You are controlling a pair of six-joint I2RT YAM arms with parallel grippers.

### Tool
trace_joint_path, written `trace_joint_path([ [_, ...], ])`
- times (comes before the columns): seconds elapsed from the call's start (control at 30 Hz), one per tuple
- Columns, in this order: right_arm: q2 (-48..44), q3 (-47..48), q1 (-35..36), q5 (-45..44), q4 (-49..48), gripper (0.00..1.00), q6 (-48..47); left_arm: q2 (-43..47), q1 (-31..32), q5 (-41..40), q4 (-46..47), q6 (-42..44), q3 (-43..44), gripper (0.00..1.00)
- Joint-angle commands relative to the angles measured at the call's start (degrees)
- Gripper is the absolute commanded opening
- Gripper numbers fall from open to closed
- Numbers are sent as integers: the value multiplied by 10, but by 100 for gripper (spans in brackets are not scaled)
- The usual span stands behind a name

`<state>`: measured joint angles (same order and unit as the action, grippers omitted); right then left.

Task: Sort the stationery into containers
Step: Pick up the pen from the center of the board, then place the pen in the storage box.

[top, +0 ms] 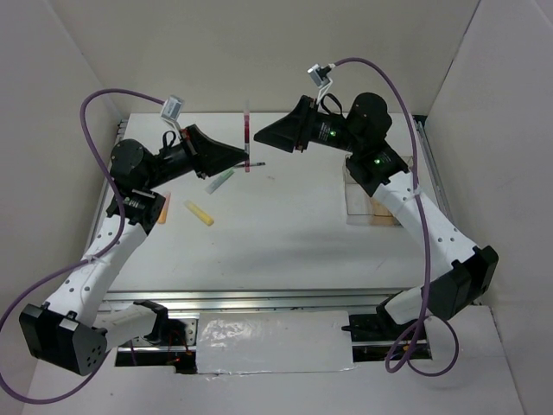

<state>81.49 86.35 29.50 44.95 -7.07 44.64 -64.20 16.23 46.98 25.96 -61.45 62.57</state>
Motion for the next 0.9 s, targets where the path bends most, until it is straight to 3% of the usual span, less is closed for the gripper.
trace_joint_path([
  [0.0,2,39,16,6,-55,55,11,13,4,-6,7,10,-1,0],
  [0.67,11,48,45,-7,-34,57,-23,21,4,-11,-28,30,4,0],
  [0.77,3,49,44,-15,-14,62,-33,22,4,-10,-23,28,0,0],
  [0.87,-9,47,44,-30,14,78,-53,19,4,-12,-18,26,-1,0],
])
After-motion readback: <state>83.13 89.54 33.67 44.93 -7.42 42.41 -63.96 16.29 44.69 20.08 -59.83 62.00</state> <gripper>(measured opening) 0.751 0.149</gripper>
